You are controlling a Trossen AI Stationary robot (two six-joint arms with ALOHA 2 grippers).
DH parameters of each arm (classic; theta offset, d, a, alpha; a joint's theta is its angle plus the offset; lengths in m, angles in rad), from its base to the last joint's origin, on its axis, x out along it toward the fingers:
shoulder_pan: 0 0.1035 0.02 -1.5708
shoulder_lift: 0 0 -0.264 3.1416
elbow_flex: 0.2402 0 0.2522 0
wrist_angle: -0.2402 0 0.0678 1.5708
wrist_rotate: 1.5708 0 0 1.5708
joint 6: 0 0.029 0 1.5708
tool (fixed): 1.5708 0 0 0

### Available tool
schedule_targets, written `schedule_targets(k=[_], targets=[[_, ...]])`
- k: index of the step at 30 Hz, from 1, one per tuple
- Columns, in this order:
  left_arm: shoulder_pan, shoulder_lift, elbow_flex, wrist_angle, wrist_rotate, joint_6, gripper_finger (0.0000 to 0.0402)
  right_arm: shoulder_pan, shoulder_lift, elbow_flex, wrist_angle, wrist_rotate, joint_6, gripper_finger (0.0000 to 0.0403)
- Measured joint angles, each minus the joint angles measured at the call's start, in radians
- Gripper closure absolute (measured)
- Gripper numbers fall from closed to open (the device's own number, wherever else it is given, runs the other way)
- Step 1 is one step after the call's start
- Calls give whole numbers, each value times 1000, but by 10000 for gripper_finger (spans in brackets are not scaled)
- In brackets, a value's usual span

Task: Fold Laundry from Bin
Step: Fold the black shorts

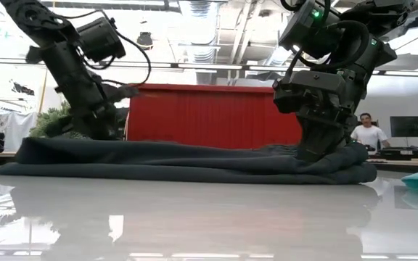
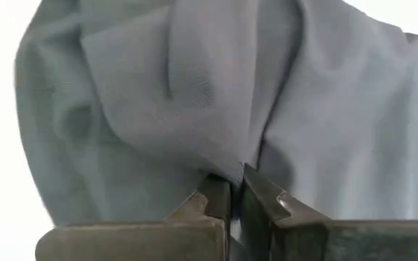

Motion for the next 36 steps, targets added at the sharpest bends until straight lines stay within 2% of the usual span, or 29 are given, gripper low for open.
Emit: schedule_targets(k=[9, 16, 20, 26, 31, 36], targets=[[0, -219, 0, -125, -4, -20, 401, 0, 0, 0, -3, 2, -3, 385], [0, -321, 0, -285, 11, -30, 401, 0, 0, 0, -6, 2, -3, 385], [0, -346, 7, -367, 7, -23, 401, 0, 0, 0, -8, 2, -3, 385], [0, -350, 114, -481, -10, 69, 401, -4, 0, 0, -22, 2, -3, 385], [-1, -350, 169, -631, 28, 123, 401, -13, 0, 0, -26, 1, -3, 385], [-2, -327, 169, -678, 61, 206, 400, -22, 0, 0, -28, -1, -10, 385]])
